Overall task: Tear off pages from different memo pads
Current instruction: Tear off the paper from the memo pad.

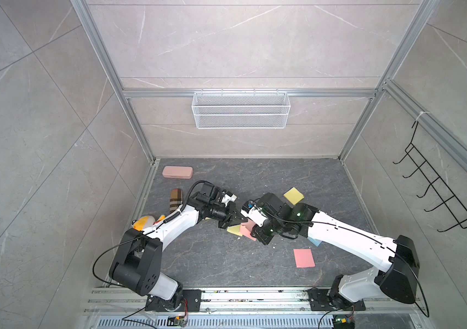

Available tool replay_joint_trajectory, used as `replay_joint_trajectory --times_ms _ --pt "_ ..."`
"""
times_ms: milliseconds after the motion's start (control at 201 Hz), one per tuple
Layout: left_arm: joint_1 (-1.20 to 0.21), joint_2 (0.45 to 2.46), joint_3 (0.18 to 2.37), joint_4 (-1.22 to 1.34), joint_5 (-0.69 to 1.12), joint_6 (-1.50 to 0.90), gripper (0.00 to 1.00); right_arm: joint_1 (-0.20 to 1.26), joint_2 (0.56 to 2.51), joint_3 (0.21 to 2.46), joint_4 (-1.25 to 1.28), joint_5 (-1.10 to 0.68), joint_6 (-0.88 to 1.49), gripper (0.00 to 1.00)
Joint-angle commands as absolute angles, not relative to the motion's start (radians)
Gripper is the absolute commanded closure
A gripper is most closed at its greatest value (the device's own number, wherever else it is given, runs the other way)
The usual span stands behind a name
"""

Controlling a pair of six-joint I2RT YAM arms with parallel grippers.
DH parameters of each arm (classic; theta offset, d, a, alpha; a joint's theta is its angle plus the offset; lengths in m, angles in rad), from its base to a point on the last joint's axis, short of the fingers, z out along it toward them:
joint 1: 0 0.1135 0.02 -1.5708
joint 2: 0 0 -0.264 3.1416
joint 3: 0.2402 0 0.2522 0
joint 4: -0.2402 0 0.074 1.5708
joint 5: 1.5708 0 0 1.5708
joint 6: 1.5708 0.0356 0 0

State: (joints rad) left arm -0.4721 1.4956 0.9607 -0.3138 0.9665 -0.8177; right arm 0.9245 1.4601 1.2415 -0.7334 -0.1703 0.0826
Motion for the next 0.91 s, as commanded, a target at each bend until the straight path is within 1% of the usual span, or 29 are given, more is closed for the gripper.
replay_joint_trajectory --times_ms 0,80,100,144,254,418,488,573,663,737,812,907 --pt "-0.483 1.485 0.989 -0.296 0.996 -0.809 1.00 0.923 1.490 1.283 -0.712 -0.157 0.090 0.88" --pt "-0.487 1.483 0.993 -0.292 0.995 -0.814 1.00 0.922 1.502 1.292 -0.707 -0.153 0.087 0.91" --pt "-0.489 1.482 0.993 -0.289 0.995 -0.817 1.00 0.924 1.503 1.290 -0.702 -0.153 0.090 0.93" --pt "-0.490 1.482 0.993 -0.285 0.994 -0.821 1.00 0.926 1.503 1.289 -0.690 -0.155 0.096 1.00" --pt "-0.495 1.486 0.991 -0.267 0.992 -0.834 1.00 0.933 1.509 1.291 -0.670 -0.172 0.117 1.00" --pt "-0.504 1.496 0.992 -0.254 0.986 -0.840 1.00 0.933 1.523 1.287 -0.637 -0.250 0.164 1.00" --pt "-0.502 1.490 0.984 -0.250 0.989 -0.838 1.00 0.931 1.521 1.278 -0.639 -0.236 0.165 1.00" --pt "-0.501 1.480 0.981 -0.260 0.988 -0.825 1.00 0.930 1.512 1.276 -0.667 -0.165 0.134 1.00" --pt "-0.497 1.474 0.980 -0.266 0.985 -0.813 0.84 0.933 1.497 1.289 -0.714 -0.086 0.086 1.00" --pt "-0.489 1.466 0.980 -0.265 0.984 -0.800 0.74 0.933 1.490 1.308 -0.753 -0.041 0.051 1.00" --pt "-0.470 1.446 0.967 -0.232 0.984 -0.802 0.66 0.933 1.485 1.323 -0.783 -0.014 0.028 1.00" --pt "-0.454 1.397 0.907 -0.098 0.974 -0.849 0.56 0.933 1.480 1.337 -0.798 0.004 0.016 1.00"
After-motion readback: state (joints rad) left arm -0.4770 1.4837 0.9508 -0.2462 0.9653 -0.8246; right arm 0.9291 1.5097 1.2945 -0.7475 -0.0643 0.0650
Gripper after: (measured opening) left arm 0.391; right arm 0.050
